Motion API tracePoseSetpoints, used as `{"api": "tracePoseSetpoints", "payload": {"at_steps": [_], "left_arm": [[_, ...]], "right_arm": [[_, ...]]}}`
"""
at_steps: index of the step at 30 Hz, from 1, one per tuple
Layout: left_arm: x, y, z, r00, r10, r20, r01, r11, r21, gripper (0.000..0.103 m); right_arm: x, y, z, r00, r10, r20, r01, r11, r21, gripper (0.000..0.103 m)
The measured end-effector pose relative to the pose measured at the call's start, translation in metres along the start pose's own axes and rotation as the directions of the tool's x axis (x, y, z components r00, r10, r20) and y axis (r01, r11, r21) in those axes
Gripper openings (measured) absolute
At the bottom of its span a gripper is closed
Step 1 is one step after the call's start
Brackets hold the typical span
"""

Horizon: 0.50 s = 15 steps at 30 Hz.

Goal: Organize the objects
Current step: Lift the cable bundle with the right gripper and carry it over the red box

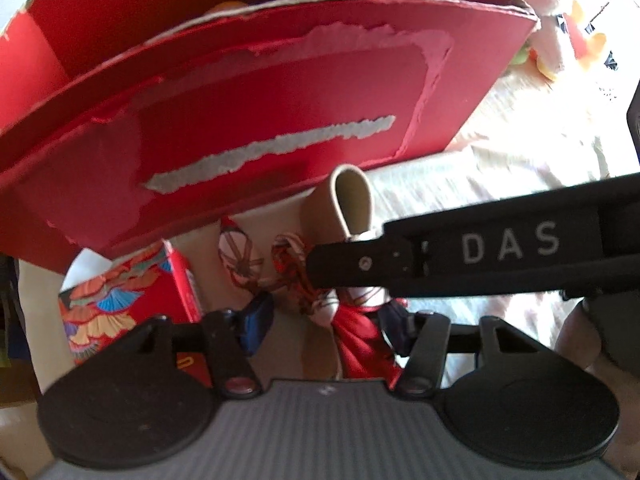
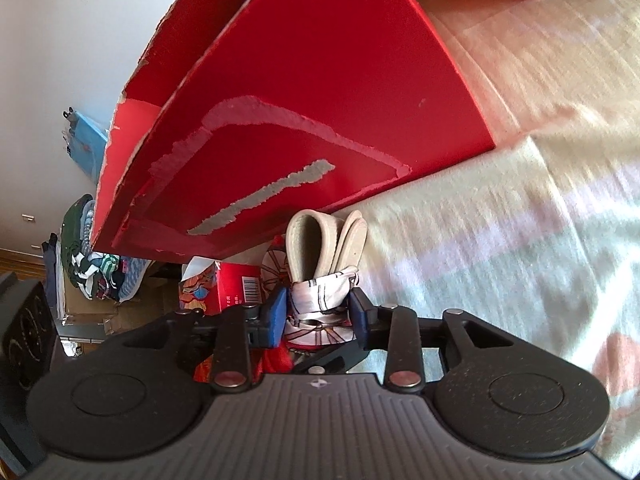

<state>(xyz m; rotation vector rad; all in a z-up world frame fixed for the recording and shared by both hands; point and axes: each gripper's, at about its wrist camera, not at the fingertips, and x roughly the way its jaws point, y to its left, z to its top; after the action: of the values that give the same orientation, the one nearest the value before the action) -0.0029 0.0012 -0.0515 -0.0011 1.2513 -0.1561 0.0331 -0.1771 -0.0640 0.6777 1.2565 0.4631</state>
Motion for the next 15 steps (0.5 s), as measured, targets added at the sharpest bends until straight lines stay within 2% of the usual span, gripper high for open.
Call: {"api": "tracePoseSetpoints", "payload": {"at_steps": [3, 15], "left_arm": [[0.0005, -0.0021, -0.0020, 1.000, -0.005, 0.009, 0.005, 1.000, 0.007, 0.072], [-0.0018, -0.0059, -0.0059, 1.000, 0.023, 0.004, -0.023, 0.999, 0.045, 0.076]], "right_arm": [[0.0012, 0.0016, 0.0002, 1.000, -0.002, -0.002, 0.002, 1.000, -0.002, 0.036], [0.0024, -0.0005, 0.0002, 1.000, 0.003, -0.012, -0.003, 1.000, 0.013, 0.040]]}}
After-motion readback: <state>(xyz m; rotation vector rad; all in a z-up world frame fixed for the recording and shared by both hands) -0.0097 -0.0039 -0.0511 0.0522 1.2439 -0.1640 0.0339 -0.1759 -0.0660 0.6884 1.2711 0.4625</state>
